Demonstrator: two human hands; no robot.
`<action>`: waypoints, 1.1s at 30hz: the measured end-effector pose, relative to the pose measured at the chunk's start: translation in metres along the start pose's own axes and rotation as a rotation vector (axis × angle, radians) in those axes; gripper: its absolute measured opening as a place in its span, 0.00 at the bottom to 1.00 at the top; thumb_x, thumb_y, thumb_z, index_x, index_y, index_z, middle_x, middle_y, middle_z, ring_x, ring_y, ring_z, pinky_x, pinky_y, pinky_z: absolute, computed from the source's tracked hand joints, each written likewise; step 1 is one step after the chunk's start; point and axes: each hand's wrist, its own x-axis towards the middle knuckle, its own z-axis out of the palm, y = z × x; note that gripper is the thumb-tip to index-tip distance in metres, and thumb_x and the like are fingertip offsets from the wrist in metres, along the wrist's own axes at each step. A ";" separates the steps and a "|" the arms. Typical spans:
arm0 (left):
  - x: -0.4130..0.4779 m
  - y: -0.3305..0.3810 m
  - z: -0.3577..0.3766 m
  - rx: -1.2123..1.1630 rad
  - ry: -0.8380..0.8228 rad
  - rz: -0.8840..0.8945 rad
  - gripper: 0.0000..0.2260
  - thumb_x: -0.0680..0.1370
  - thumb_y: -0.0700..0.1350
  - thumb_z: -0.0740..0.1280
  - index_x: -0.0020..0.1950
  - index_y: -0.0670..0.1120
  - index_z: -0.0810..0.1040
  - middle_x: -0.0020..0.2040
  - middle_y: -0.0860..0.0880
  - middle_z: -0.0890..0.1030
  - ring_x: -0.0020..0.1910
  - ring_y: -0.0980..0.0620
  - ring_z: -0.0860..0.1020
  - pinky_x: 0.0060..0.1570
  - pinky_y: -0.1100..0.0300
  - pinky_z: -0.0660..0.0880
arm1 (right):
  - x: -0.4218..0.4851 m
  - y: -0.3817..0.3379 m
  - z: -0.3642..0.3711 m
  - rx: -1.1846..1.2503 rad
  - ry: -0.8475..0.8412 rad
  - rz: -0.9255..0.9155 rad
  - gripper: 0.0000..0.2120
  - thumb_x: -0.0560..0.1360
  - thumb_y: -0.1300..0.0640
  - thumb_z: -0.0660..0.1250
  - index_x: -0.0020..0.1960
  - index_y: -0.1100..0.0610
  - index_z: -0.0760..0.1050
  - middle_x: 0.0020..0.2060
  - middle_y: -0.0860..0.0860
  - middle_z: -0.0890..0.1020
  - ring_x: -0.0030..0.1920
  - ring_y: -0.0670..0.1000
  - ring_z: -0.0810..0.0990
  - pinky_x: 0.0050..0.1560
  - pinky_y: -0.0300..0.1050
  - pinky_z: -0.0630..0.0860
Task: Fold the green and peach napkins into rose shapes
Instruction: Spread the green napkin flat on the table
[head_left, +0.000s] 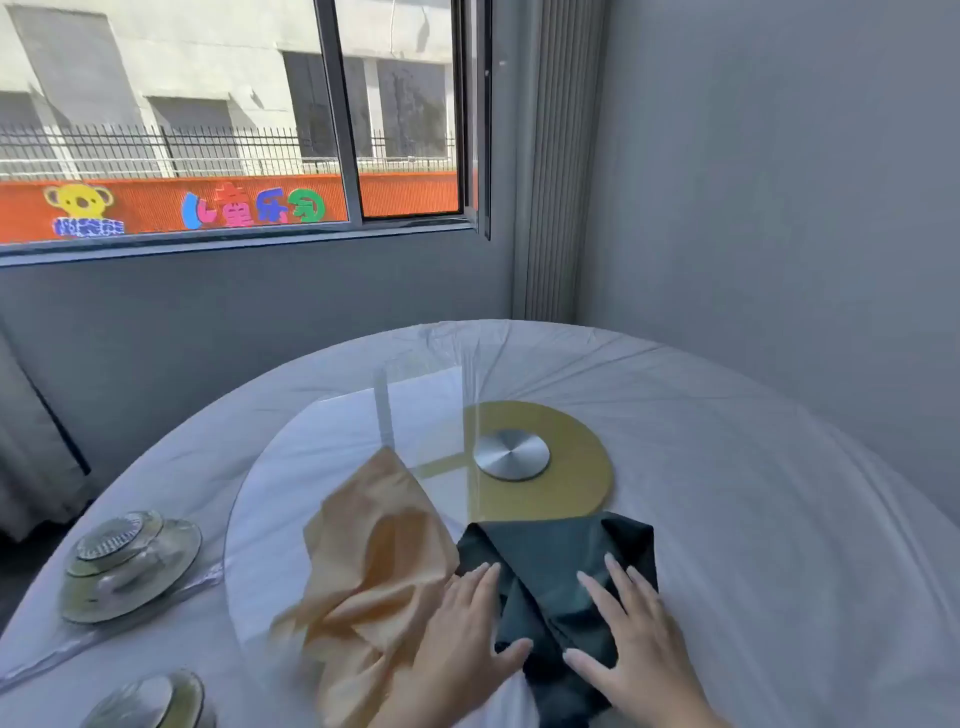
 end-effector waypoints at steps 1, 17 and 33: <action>0.003 0.001 0.006 -0.016 -0.018 0.004 0.38 0.75 0.62 0.59 0.77 0.49 0.46 0.77 0.54 0.50 0.75 0.55 0.48 0.72 0.63 0.47 | 0.002 0.000 0.005 0.012 -0.022 -0.018 0.37 0.60 0.26 0.57 0.65 0.42 0.68 0.65 0.49 0.74 0.63 0.51 0.66 0.48 0.47 0.78; -0.014 -0.009 0.079 0.145 -0.038 -0.032 0.41 0.72 0.69 0.59 0.77 0.51 0.48 0.78 0.54 0.48 0.76 0.53 0.47 0.74 0.48 0.45 | -0.024 0.013 0.059 0.034 -0.078 0.034 0.53 0.54 0.21 0.22 0.74 0.38 0.49 0.76 0.43 0.51 0.75 0.48 0.51 0.73 0.45 0.51; -0.131 0.012 0.071 0.156 0.039 -0.082 0.35 0.76 0.65 0.57 0.77 0.52 0.49 0.78 0.52 0.49 0.76 0.49 0.47 0.73 0.43 0.46 | -0.117 -0.011 0.010 0.127 -0.191 -0.015 0.25 0.81 0.44 0.48 0.76 0.46 0.49 0.76 0.47 0.53 0.74 0.51 0.59 0.69 0.49 0.59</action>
